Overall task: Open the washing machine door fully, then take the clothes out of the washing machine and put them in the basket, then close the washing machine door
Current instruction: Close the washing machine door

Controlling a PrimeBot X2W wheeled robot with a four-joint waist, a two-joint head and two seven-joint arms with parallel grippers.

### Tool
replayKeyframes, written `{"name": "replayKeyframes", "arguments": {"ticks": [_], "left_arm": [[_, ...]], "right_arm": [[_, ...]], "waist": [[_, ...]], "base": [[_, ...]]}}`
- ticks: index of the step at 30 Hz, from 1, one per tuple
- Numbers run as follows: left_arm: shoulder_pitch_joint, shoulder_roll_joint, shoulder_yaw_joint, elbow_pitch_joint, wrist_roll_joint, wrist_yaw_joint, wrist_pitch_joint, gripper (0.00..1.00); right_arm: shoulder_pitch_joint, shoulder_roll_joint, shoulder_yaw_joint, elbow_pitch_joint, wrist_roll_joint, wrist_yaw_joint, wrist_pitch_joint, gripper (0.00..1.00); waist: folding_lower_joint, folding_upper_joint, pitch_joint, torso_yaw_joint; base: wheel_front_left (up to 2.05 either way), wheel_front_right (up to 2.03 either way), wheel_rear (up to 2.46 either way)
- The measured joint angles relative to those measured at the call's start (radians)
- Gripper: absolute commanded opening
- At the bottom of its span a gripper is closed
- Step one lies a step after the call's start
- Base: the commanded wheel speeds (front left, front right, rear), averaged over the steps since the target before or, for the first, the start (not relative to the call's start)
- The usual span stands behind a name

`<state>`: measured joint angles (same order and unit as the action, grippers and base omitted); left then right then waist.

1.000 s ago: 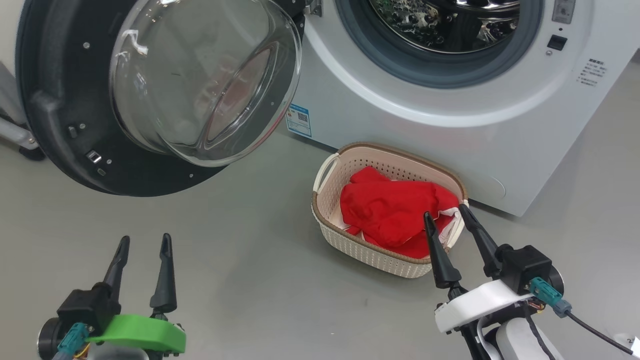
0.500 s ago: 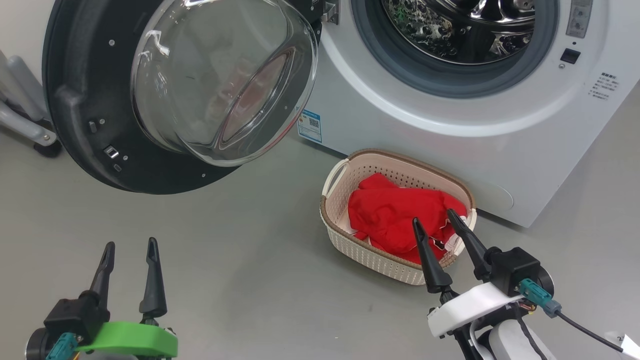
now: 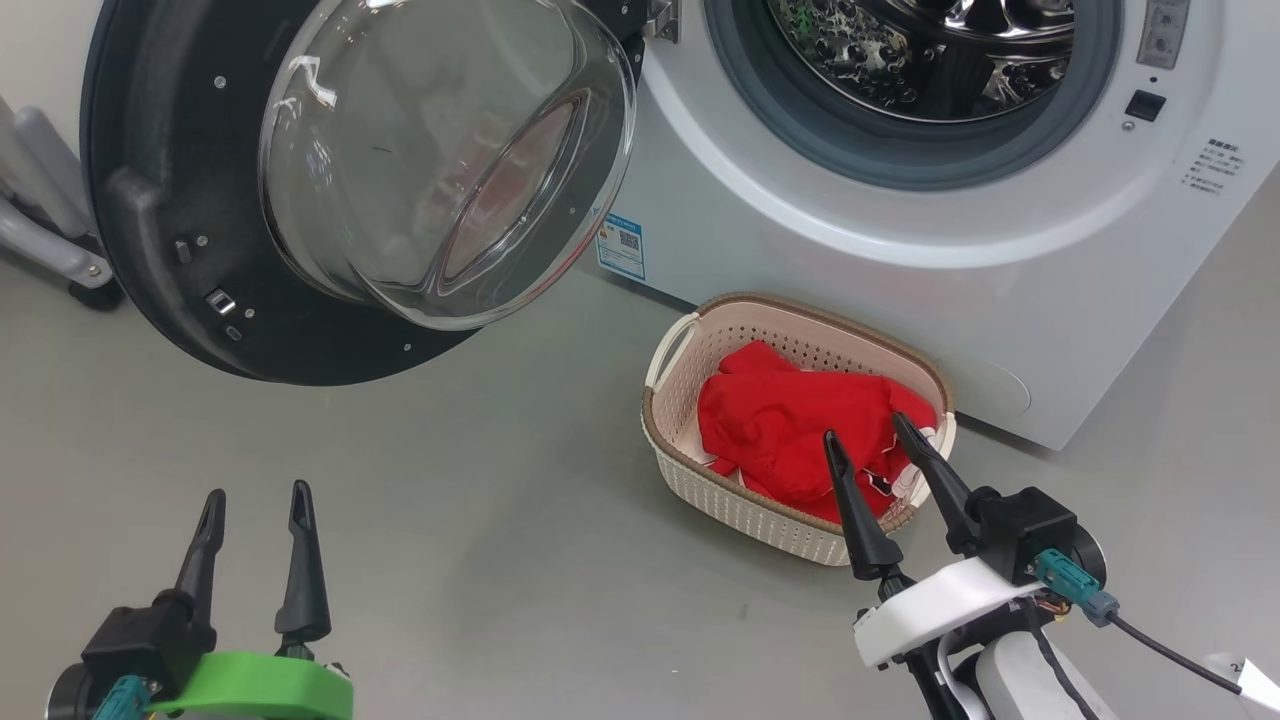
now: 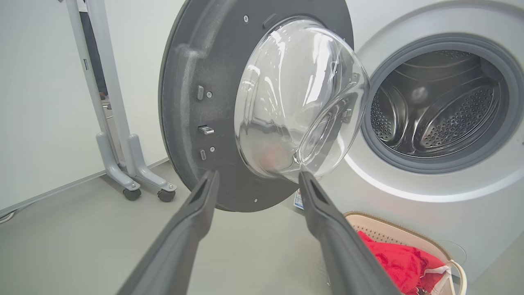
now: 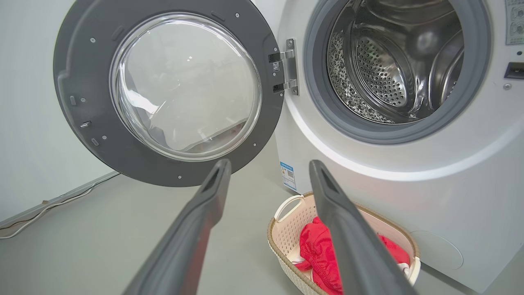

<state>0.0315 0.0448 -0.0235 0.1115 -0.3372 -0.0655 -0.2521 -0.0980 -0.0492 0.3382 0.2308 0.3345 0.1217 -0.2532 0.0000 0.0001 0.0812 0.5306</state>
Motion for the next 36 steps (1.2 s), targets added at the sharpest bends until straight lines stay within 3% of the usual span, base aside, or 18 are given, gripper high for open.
{"name": "replayKeyframes", "arguments": {"ticks": [36], "left_arm": [[0.014, 0.0, 0.0, -0.02, 0.0, 0.004, 0.0, 1.0]], "right_arm": [[-0.006, 0.0, -0.004, 0.002, 0.017, 0.0, 0.0, 1.0]], "waist": [[0.0, 0.0, -0.004, -0.002]], "base": [[0.0, 0.0, 0.0]]}}
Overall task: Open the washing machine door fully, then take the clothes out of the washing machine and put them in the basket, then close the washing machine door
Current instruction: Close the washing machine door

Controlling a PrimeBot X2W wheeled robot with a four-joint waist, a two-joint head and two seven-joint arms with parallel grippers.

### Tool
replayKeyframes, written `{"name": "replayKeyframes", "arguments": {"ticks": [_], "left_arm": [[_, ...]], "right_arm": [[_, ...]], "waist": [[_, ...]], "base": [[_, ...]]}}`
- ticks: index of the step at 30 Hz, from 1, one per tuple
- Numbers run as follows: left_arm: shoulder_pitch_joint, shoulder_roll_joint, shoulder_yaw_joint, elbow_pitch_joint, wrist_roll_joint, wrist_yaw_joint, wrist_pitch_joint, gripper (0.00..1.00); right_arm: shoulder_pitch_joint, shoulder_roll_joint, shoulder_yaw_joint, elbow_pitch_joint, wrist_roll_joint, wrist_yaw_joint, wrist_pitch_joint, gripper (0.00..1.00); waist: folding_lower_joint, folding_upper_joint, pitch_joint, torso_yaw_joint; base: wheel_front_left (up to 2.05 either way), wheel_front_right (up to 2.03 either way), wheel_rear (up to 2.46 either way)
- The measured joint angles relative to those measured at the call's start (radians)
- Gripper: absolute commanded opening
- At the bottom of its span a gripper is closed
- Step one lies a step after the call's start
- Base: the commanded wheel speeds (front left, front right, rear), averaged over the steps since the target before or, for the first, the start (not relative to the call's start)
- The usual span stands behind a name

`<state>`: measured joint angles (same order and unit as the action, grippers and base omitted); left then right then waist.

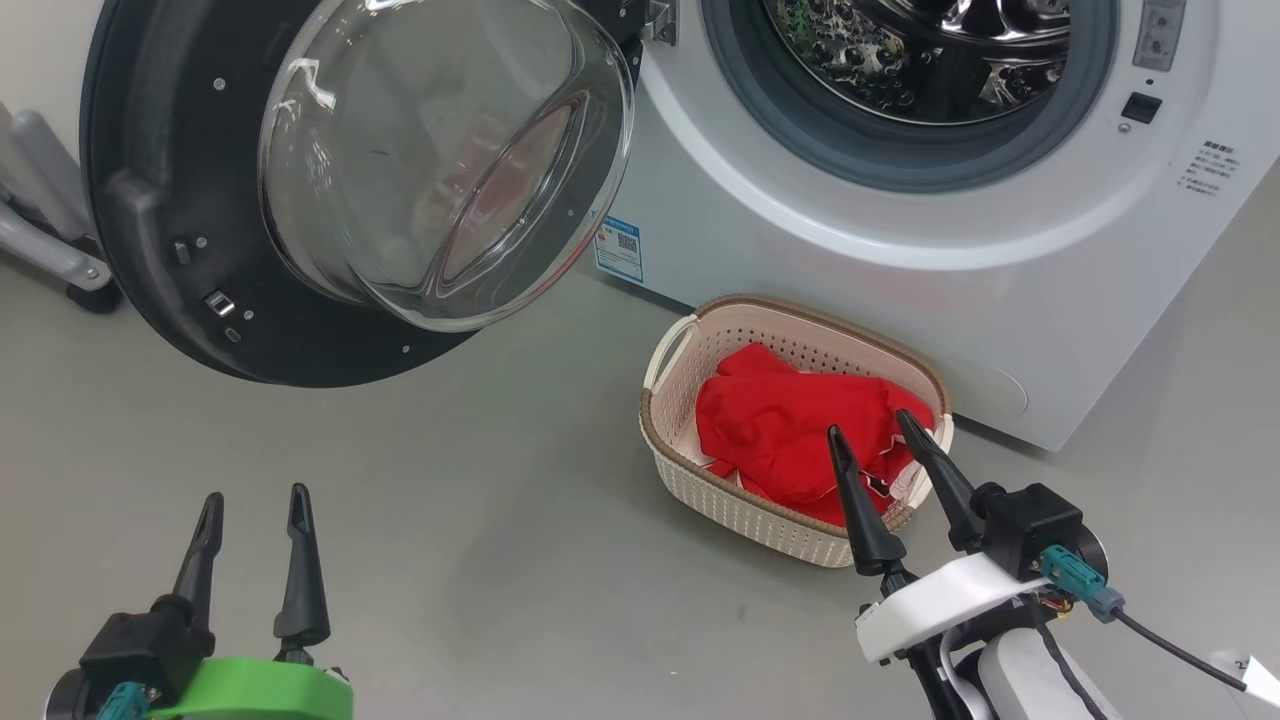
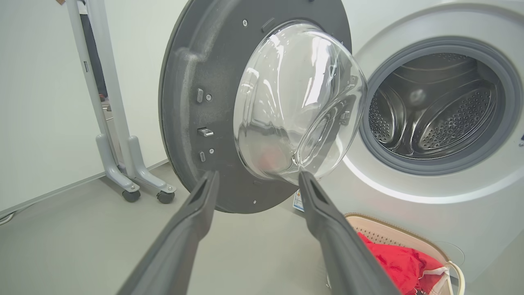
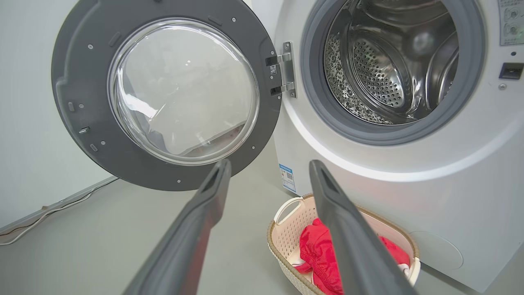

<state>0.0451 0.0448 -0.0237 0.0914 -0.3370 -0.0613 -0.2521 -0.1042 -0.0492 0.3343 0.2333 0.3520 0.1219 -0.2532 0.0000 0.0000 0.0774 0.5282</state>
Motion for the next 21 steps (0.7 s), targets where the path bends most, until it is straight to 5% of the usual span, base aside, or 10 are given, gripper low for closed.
{"name": "replayKeyframes", "arguments": {"ticks": [13, 14, 15, 21], "left_arm": [[0.0, 0.0, 0.0, -0.002, 0.0, 0.003, 0.0, 1.0], [0.0, 0.0, 0.0, -0.003, 0.0, 0.003, 0.0, 0.92], [0.0, 0.0, -0.001, -0.003, 0.0, 0.003, 0.0, 0.02], [0.0, 0.0, -0.007, -0.003, -0.001, 0.003, 0.0, 0.0]], "right_arm": [[0.0, 0.0, -0.001, 0.0, 0.0, 0.0, 0.0, 1.0], [0.0, 0.0, -0.001, 0.0, 0.0, 0.0, 0.0, 1.0], [0.0, 0.0, -0.001, 0.0, 0.0, 0.0, 0.0, 1.0], [0.0, 0.0, -0.002, 0.0, 0.0, 0.0, 0.0, 1.0]], "waist": [[0.0, 0.0, 0.003, 0.0], [0.0, 0.0, 0.003, 0.0], [0.0, 0.0, 0.003, 0.0], [0.0, 0.0, 0.007, 0.0]], "base": [[0.0, 0.0, 0.0], [0.0, 0.0, 0.0], [0.0, 0.0, 0.0], [0.0, 0.0, 0.0]]}}
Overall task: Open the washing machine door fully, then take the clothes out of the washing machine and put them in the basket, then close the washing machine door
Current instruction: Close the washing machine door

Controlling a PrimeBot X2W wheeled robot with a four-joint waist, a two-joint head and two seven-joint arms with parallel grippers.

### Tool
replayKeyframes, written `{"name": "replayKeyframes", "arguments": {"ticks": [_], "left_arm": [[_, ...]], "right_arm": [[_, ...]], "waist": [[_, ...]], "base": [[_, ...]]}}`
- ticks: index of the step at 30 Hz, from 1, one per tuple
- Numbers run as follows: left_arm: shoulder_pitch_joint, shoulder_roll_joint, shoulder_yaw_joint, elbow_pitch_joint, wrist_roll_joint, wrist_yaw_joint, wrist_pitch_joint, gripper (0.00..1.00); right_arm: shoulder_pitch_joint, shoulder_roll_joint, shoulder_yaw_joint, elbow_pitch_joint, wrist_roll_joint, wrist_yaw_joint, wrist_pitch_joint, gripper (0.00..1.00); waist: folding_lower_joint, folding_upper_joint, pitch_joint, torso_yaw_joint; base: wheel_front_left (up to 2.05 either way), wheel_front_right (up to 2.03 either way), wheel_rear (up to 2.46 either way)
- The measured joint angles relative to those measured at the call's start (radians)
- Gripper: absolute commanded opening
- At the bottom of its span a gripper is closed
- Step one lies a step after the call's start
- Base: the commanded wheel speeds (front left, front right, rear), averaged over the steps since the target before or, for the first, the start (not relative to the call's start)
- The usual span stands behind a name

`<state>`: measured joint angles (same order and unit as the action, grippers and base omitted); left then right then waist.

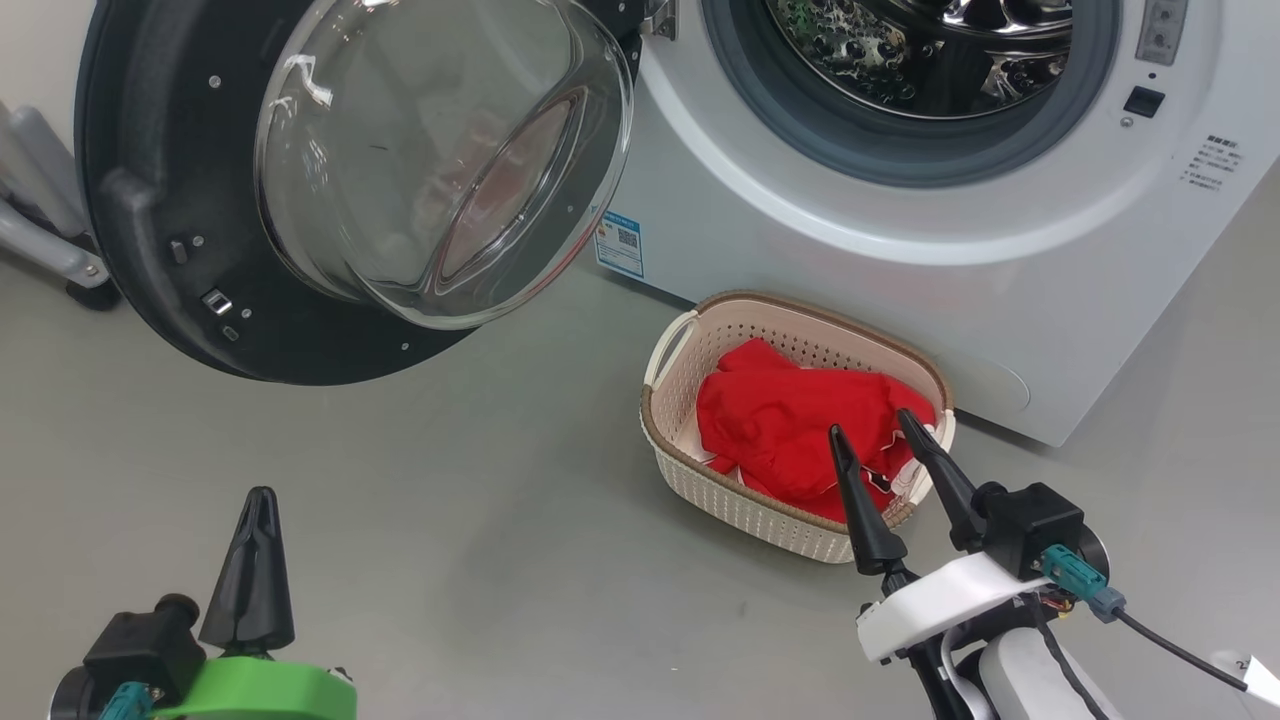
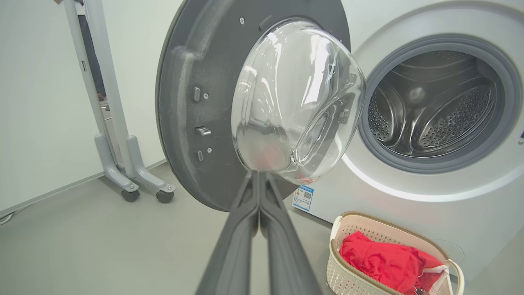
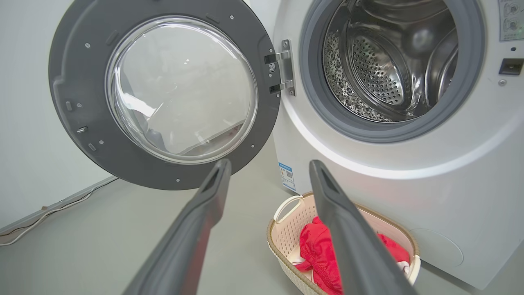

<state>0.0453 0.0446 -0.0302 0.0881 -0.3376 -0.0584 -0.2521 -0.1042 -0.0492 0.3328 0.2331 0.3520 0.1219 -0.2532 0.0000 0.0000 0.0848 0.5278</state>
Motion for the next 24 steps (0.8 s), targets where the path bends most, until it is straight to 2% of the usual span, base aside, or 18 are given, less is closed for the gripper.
{"name": "replayKeyframes", "arguments": {"ticks": [14, 24], "left_arm": [[-0.005, 0.012, 0.05, -0.043, -0.016, -0.01, 0.0, 0.0], [-0.11, 0.17, 0.175, -0.099, -0.024, -0.023, 0.0, 0.0]], "right_arm": [[0.002, -0.001, 0.006, -0.003, -0.031, 0.0, 0.0, 1.0], [0.001, -0.014, 0.012, -0.019, -0.057, 0.0, 0.0, 1.0]], "waist": [[0.0, 0.0, 0.046, -0.002], [0.0, 0.0, 0.121, -0.022]], "base": [[0.0, 0.0, 0.0], [0.0, 0.0, 0.0]]}}
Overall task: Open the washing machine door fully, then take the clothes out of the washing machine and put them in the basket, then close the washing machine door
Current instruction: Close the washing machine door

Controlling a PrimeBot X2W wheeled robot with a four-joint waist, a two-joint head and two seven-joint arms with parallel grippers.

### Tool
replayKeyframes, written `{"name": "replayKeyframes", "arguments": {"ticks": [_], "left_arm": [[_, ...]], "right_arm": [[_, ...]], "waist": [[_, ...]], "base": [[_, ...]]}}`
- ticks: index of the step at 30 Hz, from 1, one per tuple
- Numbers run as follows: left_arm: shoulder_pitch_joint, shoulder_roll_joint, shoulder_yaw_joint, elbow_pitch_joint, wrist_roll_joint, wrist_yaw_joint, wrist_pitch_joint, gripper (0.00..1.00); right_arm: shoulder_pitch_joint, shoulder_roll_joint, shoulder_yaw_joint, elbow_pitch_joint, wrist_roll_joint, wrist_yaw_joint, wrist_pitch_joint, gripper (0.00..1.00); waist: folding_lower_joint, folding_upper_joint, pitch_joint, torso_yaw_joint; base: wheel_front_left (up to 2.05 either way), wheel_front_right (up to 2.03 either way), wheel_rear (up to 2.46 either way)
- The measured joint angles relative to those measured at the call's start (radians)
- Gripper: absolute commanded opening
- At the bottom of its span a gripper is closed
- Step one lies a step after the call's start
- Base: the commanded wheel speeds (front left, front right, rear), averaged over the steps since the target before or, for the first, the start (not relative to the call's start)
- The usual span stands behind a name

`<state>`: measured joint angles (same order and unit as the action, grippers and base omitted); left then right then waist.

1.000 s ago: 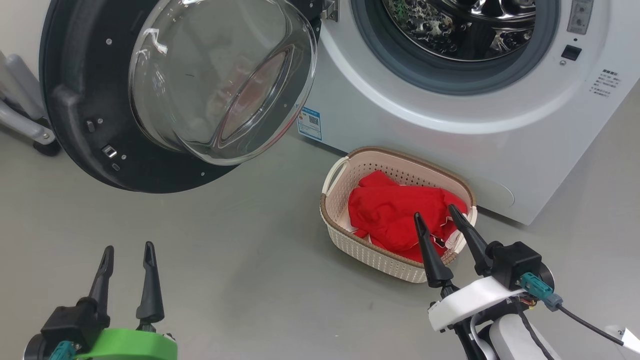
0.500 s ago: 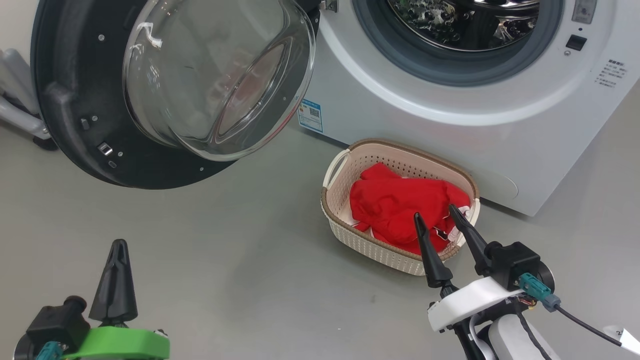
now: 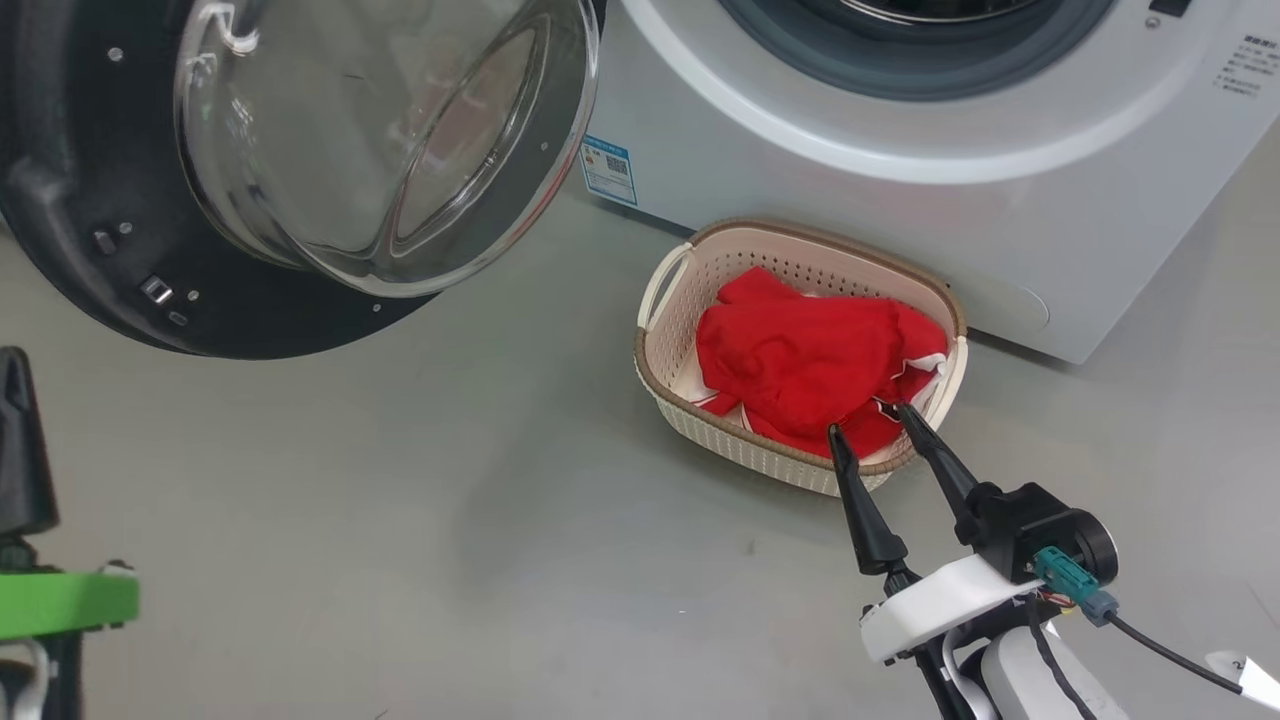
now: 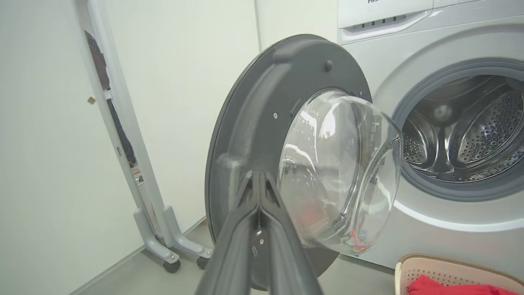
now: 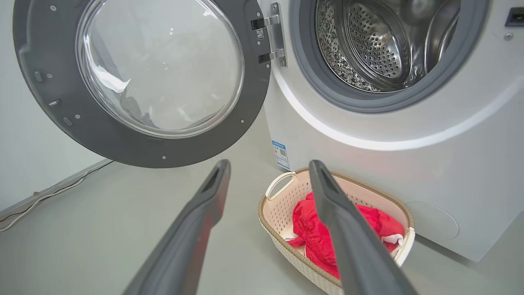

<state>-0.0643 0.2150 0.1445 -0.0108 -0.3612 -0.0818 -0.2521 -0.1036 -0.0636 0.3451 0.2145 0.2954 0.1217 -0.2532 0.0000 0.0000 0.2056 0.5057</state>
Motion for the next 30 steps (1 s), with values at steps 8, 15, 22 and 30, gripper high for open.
{"name": "replayKeyframes", "arguments": {"ticks": [8, 15, 22, 30], "left_arm": [[-0.145, 0.15, 0.137, 0.001, -0.061, -0.012, 0.031, 0.0], [-0.291, 0.22, 0.239, 0.088, -0.193, -0.02, 0.109, 0.0], [-0.391, 0.277, 0.327, 0.237, -0.299, -0.015, 0.198, 0.0], [-0.503, 0.306, 0.472, 0.486, -0.455, 0.078, 0.337, 0.0]], "right_arm": [[-0.037, -0.012, 0.011, -0.008, -0.027, 0.0, 0.0, 1.0], [-0.062, -0.034, 0.006, -0.013, -0.043, 0.0, 0.0, 1.0], [-0.083, -0.033, 0.012, -0.013, -0.044, 0.0, 0.0, 1.0], [-0.095, -0.031, 0.012, -0.012, -0.044, 0.0, 0.0, 1.0]], "waist": [[0.0, 0.0, 0.069, -0.045], [0.0, 0.0, 0.122, -0.089], [0.0, 0.0, 0.152, -0.128], [0.0, 0.0, 0.167, -0.173]], "base": [[0.0, 0.0, 0.0], [0.0, 0.0, 0.0], [0.0, 0.0, 0.0], [0.0, 0.0, 0.0]]}}
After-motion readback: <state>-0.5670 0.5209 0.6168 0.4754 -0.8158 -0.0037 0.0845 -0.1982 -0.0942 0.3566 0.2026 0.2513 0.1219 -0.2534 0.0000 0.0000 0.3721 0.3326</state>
